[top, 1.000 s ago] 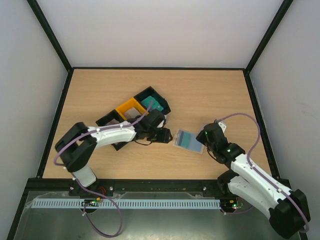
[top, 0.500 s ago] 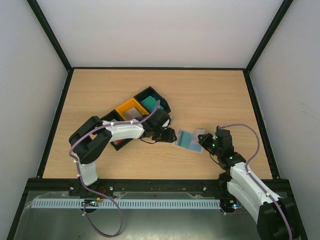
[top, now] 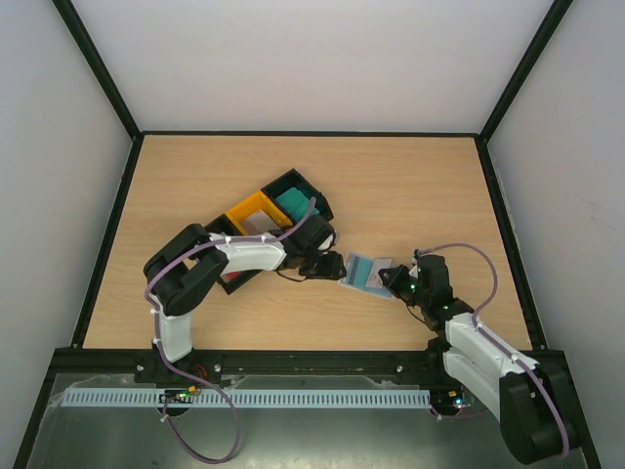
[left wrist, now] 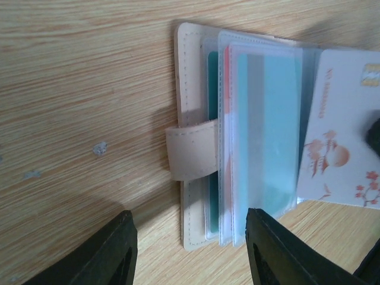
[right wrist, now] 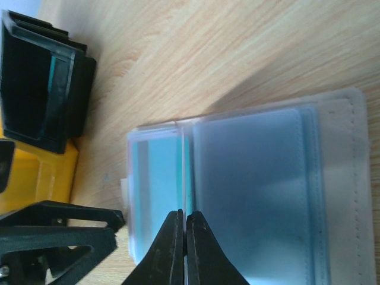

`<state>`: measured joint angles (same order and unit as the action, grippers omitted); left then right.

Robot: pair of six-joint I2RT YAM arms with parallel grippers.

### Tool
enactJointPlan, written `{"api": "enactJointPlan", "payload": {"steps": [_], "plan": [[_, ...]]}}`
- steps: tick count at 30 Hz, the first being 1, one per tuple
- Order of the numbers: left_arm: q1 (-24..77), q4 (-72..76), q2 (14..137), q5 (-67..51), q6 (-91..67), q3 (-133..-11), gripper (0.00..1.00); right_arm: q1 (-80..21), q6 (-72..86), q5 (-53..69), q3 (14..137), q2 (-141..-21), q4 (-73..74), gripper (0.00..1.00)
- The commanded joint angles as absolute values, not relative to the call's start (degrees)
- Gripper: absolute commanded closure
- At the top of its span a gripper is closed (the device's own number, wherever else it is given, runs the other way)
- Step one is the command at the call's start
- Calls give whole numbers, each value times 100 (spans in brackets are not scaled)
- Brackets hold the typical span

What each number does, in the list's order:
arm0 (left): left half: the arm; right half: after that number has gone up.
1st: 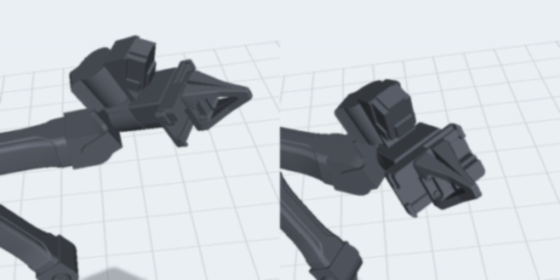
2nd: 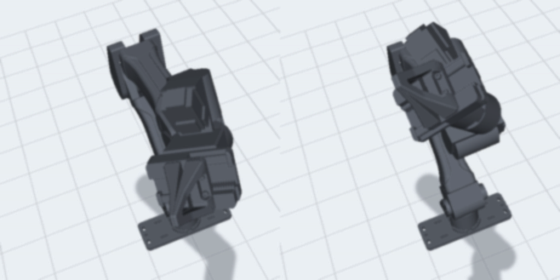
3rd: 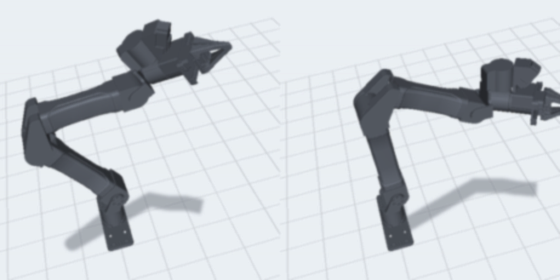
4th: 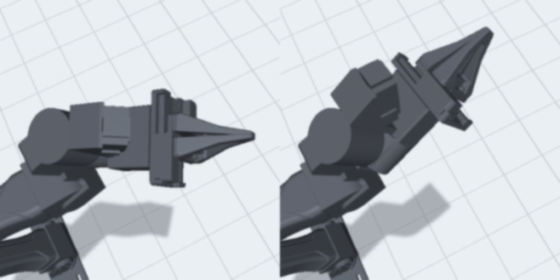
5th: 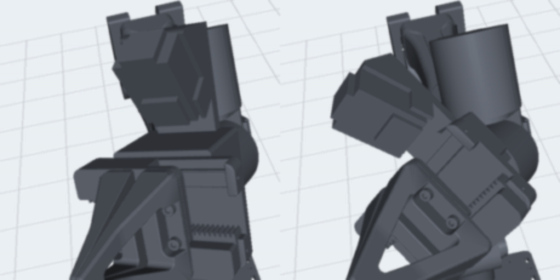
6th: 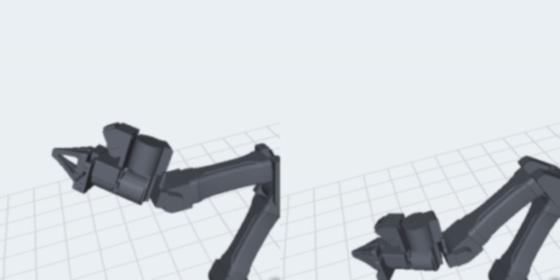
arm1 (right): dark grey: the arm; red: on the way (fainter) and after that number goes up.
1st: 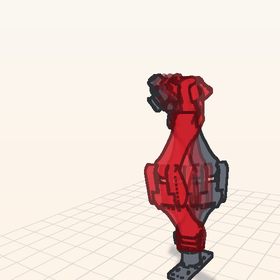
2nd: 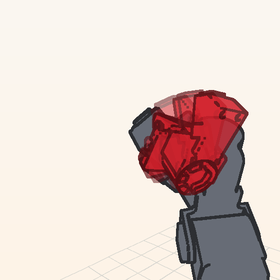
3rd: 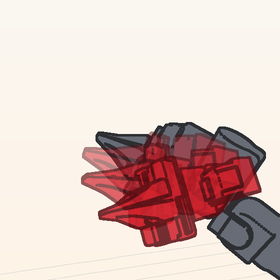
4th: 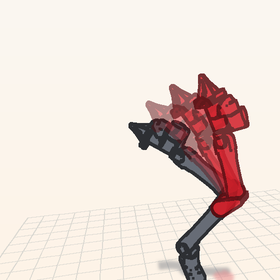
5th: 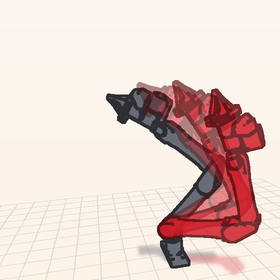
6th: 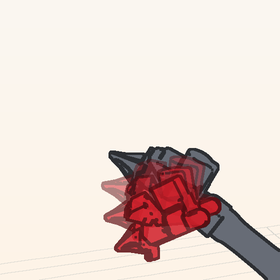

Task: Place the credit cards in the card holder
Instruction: Insert the credit card into the card holder.

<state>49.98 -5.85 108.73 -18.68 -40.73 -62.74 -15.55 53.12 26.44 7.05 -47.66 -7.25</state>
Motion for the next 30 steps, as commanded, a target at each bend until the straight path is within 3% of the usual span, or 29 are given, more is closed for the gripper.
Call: {"api": "enactJointPlan", "payload": {"steps": [1, 14, 22, 30], "plan": [[5001, -536, 11009, -1930, -4144, -6407, 49, -1525, 5110, 2769, 570, -5119, -1189, 98], [5001, -552, 11144, -1882, -4164, -6346, 56, -1525, 5118, 3041, 302, -5910, -2176, 98], [5001, -718, 11247, -1620, -4107, -6362, 71, -1529, 5068, 3403, 228, -6295, -2914, 98], [5000, -881, 11332, -1436, -4043, -6393, 75, -1528, 4961, 3500, 255, -6759, -3211, 98]]}}
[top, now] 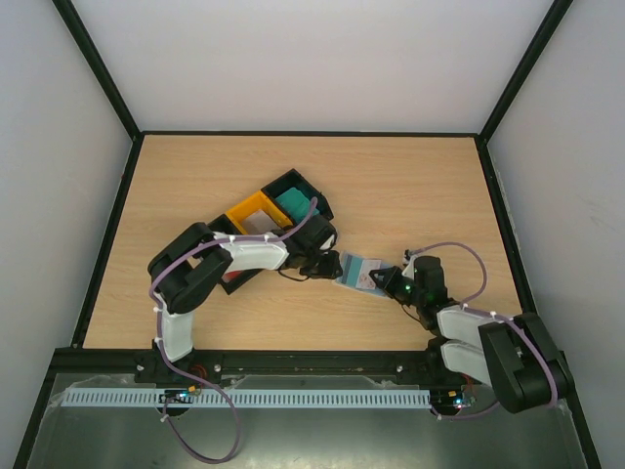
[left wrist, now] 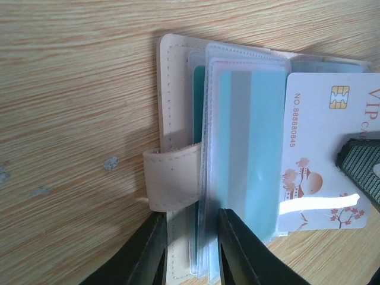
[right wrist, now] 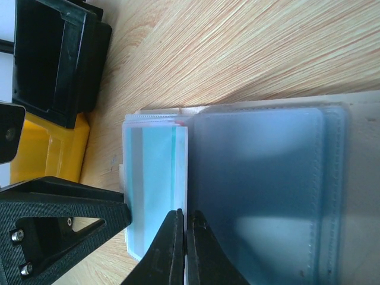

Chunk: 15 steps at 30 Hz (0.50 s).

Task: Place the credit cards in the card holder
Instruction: Insert the credit card into the card holder.

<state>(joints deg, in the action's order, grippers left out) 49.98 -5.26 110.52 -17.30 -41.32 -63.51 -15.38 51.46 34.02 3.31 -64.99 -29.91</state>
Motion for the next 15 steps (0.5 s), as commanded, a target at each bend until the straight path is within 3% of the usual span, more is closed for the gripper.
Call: {"api": "enactJointPlan", "payload": {"steps": [1, 15], "plan": [[5001, -893, 11348, -1425, -4039, -6398, 75, -1523, 4939, 3525, 264, -6847, -3257, 98], [4999, -915, 11419, -1515, -4021, -6445, 74, -1540, 4996, 3616, 314, -7747, -3712, 98]]}}
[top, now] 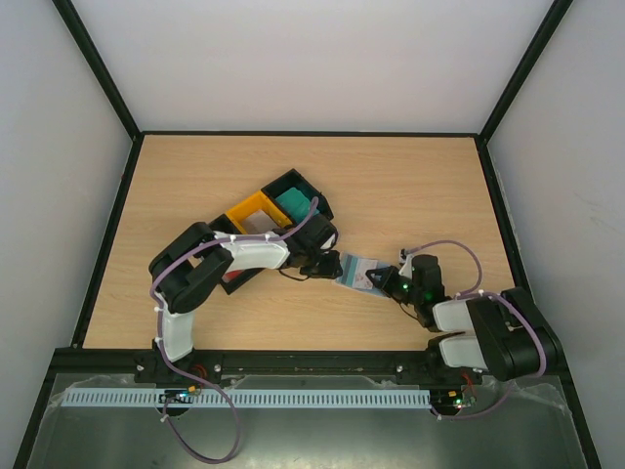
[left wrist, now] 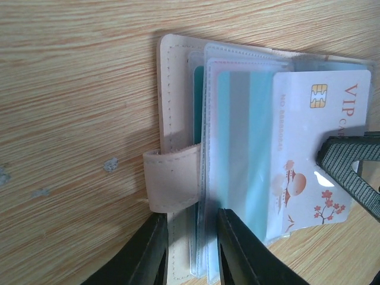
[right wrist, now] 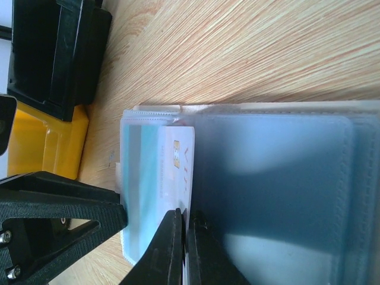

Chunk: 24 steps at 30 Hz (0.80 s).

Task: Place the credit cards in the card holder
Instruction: Insert the credit card into the card holder.

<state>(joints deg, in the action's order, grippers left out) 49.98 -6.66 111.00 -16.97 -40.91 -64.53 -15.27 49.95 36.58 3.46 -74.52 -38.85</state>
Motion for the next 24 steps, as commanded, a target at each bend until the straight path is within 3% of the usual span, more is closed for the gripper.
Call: {"api": "enactJointPlan", "payload": {"steps": [1, 24], "plan": [[5001, -908, 11419, -1522, -4024, -6438, 74, -1539, 5079, 3601, 305, -7785, -3765, 98], [4996, -821, 11425, -1759, -4007, -6368, 71, -2305, 6172, 3120, 468, -8792, -4745, 98]]}}
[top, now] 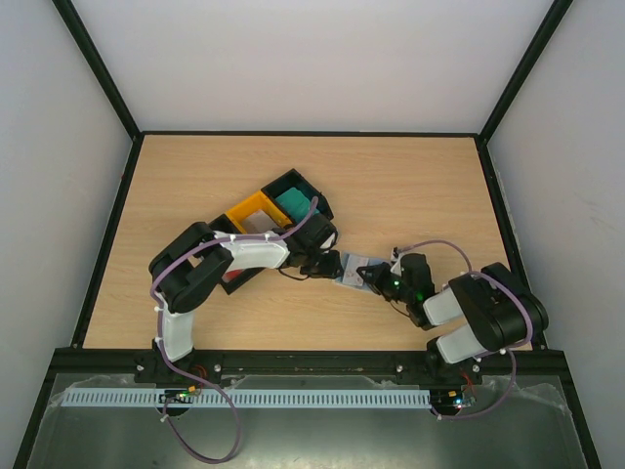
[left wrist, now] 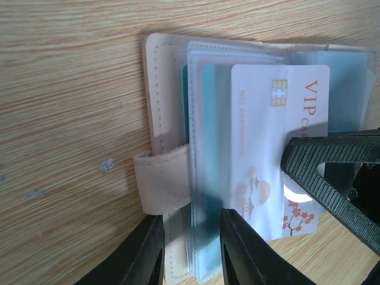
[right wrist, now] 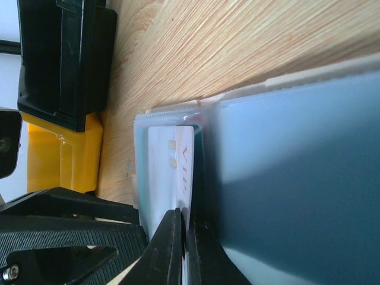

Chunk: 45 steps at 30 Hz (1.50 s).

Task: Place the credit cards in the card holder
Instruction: Insert the credit card into the card holder.

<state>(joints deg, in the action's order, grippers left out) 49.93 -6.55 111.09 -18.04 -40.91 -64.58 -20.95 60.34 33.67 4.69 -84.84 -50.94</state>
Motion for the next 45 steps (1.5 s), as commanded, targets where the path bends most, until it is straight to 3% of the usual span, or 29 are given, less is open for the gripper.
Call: {"api": "enactJointPlan", "payload": {"steps": [1, 10, 22, 29, 38, 45], "plan": [[5000, -821, 11432, -1772, -3992, -6365, 71, -2330, 6182, 3116, 490, -8816, -4777, 98], [4999, -826, 11482, -1785, -3971, -6379, 74, -2461, 6097, 3374, 618, -9150, -4921, 98], [4983, -932, 11449, -1614, -3979, -6420, 73, -2411, 5307, 3029, 1005, -8907, -2807, 98], [4941, -1014, 11482, -1622, -3900, -6537, 72, -2217, 4863, 3244, 1135, -8929, -2316, 97], [4931, -1046, 11583, -1598, -3884, -6539, 78, -2188, 4939, 2548, 1182, -7795, -1414, 56], [4933, -1028, 11586, -1655, -3871, -6573, 77, -2193, 4852, 1987, 1443, -7326, -662, 47]]}}
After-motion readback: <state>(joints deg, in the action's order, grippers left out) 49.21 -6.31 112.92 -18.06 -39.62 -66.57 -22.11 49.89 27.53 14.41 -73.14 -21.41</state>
